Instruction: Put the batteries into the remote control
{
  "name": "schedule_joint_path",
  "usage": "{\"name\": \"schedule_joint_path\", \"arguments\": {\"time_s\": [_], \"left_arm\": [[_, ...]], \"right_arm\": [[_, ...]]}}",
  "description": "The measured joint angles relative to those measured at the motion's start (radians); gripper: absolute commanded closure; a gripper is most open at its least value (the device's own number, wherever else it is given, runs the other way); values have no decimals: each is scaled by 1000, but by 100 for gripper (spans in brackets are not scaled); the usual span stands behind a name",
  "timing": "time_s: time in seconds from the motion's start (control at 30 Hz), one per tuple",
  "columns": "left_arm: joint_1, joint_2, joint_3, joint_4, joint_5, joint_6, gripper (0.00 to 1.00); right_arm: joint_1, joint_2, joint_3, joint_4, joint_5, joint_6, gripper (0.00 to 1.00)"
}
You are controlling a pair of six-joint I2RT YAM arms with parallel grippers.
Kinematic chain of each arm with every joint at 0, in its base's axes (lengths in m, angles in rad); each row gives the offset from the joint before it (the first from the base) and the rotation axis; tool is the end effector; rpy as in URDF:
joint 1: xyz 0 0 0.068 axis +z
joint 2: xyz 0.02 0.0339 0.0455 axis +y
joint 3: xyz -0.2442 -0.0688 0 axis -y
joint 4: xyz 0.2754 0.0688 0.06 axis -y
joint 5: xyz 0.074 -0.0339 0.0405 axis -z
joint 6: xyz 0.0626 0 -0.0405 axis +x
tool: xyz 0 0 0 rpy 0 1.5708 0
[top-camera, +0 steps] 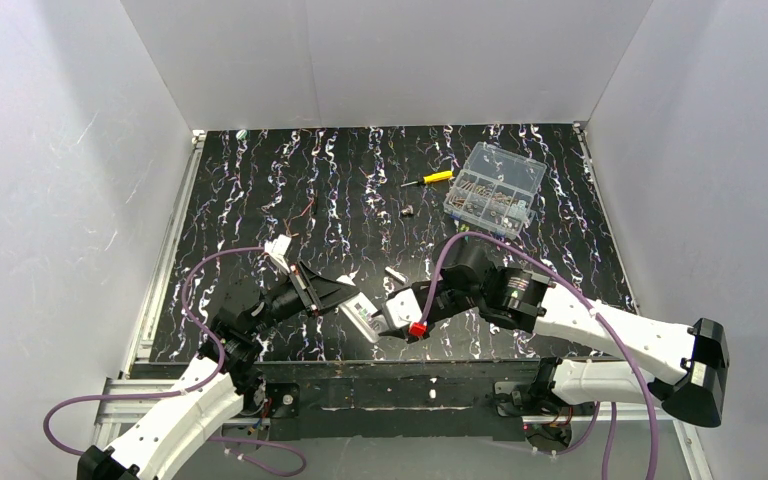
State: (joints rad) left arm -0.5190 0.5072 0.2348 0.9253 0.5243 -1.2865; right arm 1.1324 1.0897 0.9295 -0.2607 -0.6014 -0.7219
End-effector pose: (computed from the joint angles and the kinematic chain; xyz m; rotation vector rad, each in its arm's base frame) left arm 0.1492 -0.1213 0.2937 0.1368 1.1981 -1.8597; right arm 0.0966 0.2895 0.2940 -1.8180 0.8678 0.8604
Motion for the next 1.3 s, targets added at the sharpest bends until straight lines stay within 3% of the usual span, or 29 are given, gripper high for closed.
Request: {"name": "schedule_joint_path", "arguments": {"time_s": [1.3], "left_arm": [[0, 23, -11, 38, -6, -25, 100]], "right_arm": [[0, 12, 0, 24, 56, -50, 55]]}}
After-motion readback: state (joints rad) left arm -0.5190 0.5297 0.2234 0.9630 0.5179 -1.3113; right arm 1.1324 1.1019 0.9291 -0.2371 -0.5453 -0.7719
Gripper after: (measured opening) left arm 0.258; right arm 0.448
